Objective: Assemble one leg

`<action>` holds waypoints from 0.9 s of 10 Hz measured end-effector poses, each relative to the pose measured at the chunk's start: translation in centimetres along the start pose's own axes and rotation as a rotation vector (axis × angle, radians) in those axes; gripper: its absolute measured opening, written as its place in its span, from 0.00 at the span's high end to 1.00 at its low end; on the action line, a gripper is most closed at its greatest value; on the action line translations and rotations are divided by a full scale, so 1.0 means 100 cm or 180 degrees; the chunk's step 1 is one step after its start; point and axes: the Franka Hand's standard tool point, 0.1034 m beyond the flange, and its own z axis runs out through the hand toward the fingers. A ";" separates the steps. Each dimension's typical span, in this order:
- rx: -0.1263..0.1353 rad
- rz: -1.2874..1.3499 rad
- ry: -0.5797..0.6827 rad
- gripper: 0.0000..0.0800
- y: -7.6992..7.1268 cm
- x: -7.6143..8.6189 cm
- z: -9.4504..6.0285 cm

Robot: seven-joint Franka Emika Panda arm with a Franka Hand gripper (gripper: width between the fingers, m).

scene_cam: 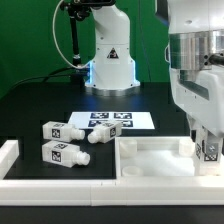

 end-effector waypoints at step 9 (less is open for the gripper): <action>-0.0045 -0.3445 0.0084 0.23 -0.006 -0.009 0.000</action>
Offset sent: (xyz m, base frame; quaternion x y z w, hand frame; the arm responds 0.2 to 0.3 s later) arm 0.0000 0.0000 0.0000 0.0000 0.0000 -0.1938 0.9810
